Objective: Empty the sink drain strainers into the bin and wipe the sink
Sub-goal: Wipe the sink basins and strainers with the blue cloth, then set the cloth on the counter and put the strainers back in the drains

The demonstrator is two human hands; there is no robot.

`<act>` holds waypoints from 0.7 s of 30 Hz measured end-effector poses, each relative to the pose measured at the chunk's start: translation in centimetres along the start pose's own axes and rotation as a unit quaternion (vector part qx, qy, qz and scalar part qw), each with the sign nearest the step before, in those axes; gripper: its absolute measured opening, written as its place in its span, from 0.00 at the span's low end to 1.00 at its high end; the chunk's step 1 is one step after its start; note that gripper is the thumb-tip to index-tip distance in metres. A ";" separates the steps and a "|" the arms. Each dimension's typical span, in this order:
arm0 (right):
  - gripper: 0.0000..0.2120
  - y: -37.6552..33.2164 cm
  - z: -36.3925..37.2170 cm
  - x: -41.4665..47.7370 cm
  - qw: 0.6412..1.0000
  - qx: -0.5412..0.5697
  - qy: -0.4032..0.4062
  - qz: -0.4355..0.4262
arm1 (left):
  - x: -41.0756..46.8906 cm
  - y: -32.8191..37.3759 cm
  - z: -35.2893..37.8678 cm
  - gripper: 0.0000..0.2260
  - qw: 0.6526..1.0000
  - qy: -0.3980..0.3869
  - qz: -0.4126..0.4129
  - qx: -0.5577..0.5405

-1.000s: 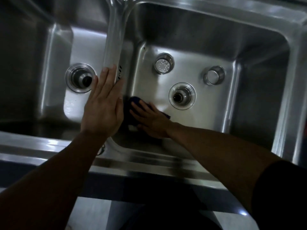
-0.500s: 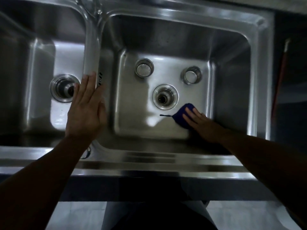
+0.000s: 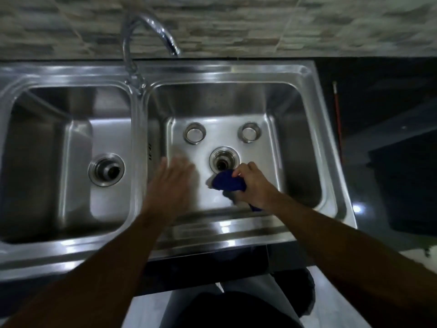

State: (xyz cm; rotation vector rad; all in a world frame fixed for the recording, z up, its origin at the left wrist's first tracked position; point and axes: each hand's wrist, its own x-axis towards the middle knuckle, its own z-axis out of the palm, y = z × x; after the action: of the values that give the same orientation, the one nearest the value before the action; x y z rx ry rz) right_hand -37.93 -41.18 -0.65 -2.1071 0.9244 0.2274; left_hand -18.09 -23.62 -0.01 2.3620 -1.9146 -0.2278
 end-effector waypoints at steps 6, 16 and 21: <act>0.16 -4.0 -1.3 -4.1 0.986 0.149 0.073 -0.022 | 2.3 6.2 -1.6 0.38 0.989 -0.125 0.035 -0.074; 0.26 -0.6 -5.1 -9.8 0.993 0.056 0.068 -0.080 | 5.8 11.9 -7.5 0.09 0.977 -0.181 0.041 -0.106; 0.22 3.8 -8.8 -12.1 0.994 -0.023 0.100 -0.049 | 9.9 17.4 -10.1 0.05 0.971 -0.212 0.080 -0.071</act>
State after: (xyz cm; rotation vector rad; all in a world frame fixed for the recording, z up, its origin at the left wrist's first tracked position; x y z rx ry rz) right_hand -50.42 -42.75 8.23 -2.2406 0.9359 -0.0134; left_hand -31.13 -37.11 12.24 2.1822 -2.1605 -0.8877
